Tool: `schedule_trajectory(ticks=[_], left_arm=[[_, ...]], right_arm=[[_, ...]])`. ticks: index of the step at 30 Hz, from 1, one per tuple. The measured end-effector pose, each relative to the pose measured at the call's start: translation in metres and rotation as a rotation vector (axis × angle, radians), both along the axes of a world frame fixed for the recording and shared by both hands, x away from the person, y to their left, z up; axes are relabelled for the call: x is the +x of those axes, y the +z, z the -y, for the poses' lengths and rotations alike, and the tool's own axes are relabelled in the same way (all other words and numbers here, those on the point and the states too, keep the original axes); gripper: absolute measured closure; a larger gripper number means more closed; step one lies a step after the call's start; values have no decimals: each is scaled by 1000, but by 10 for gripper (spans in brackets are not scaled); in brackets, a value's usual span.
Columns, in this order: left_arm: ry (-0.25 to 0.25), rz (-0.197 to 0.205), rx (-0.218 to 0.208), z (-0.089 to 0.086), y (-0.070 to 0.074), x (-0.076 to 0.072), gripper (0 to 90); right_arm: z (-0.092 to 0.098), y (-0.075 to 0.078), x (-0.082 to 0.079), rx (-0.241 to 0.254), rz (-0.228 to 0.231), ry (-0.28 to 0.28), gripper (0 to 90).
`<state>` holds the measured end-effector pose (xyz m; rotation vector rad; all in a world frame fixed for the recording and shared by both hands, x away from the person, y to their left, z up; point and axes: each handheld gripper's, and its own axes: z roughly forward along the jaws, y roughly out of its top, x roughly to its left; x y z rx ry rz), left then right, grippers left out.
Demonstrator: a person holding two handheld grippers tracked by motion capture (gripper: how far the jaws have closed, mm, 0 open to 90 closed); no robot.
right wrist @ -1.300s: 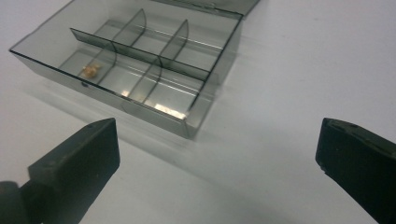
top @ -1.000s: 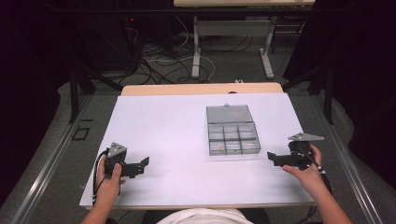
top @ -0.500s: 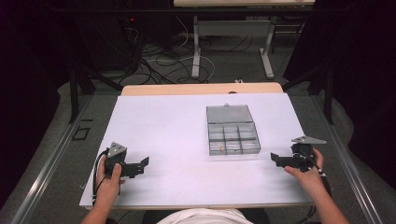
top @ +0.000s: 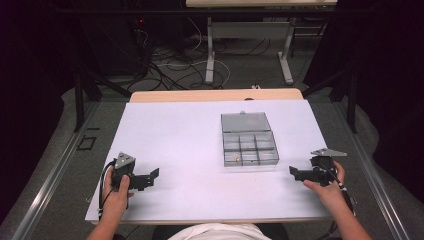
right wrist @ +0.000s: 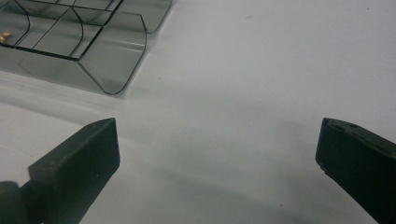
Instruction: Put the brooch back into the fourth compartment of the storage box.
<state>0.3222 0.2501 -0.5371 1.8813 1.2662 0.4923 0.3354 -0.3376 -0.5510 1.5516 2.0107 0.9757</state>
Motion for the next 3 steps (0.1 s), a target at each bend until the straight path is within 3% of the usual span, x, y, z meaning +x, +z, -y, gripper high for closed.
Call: schedule_trajectory(ticks=[3], left_arm=[[0,-1,0,0,0,0,5]], right_arm=[[0,-1,0,1,-2,3,0]])
